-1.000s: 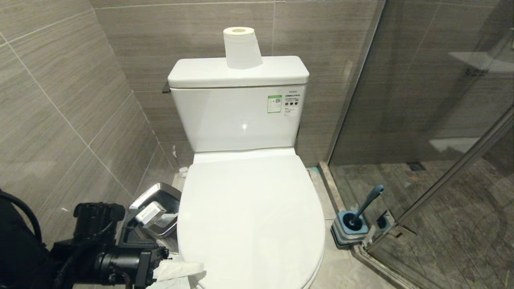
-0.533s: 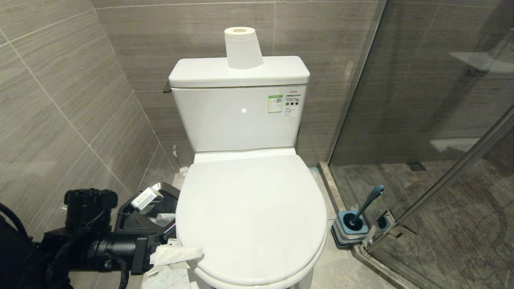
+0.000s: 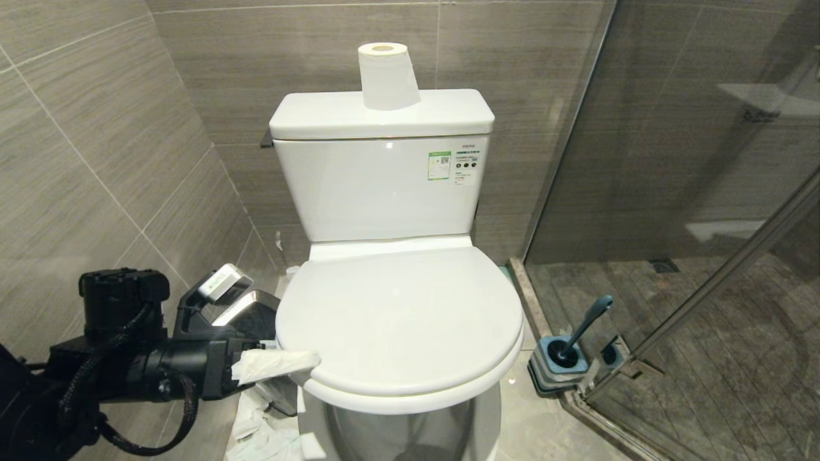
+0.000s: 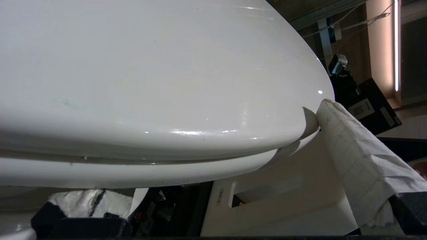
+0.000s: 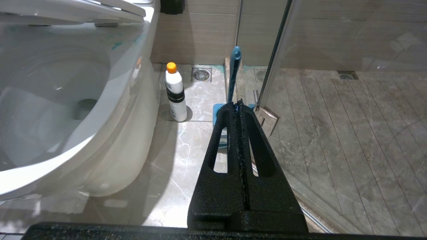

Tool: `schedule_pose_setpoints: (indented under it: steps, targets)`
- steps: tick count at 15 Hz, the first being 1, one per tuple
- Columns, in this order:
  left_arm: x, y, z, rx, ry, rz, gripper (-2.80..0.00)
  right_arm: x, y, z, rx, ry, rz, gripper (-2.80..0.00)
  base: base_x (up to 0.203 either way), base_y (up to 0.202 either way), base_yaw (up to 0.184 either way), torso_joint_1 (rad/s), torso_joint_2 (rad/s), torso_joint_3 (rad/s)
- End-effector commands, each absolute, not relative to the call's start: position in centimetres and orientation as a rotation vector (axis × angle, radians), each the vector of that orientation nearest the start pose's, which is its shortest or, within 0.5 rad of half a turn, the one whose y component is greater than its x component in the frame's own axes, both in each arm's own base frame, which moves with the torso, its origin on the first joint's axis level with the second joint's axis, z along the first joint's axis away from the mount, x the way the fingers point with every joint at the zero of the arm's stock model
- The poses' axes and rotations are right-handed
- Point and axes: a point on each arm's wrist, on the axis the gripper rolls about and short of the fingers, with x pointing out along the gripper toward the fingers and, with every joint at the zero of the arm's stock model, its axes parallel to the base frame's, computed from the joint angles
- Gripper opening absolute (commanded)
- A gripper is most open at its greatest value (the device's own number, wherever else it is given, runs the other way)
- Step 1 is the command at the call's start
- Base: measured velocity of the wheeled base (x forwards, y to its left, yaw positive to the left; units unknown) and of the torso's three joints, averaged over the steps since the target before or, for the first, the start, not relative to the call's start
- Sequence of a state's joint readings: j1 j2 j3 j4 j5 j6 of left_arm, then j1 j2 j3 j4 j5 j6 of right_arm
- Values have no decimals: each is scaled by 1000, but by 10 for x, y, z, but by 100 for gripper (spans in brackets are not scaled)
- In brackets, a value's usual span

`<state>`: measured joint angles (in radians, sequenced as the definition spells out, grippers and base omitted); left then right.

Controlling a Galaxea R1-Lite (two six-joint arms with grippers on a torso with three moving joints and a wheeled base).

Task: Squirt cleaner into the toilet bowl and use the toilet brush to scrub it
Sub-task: Use the left hand to lift the toilet lid slightly

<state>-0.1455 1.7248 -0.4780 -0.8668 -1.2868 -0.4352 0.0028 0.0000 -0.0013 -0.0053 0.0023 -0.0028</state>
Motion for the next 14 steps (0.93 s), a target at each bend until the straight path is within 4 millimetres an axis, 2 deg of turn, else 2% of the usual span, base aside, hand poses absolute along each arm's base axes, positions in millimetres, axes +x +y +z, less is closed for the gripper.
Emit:
schedule_pose_setpoints:
  steps: [1, 6, 10, 14]
  targets:
    - [248, -58, 128, -565, 633, -1337, 0, -23, 0, 77, -3, -6, 6, -280, 0, 0, 0, 0, 0, 0]
    - [247, -58, 135, -573, 631, -1338, 0, -23, 0, 77, -3, -6, 6, -280, 0, 0, 0, 0, 0, 0]
    - [239, -63, 137, -669, 727, -1317, 0, -23, 0, 77, -3, -6, 6, -280, 0, 0, 0, 0, 0, 0]
    - [241, -67, 155, -778, 799, -1300, 0, -23, 0, 77, -3, -6, 6, -280, 0, 0, 0, 0, 0, 0]
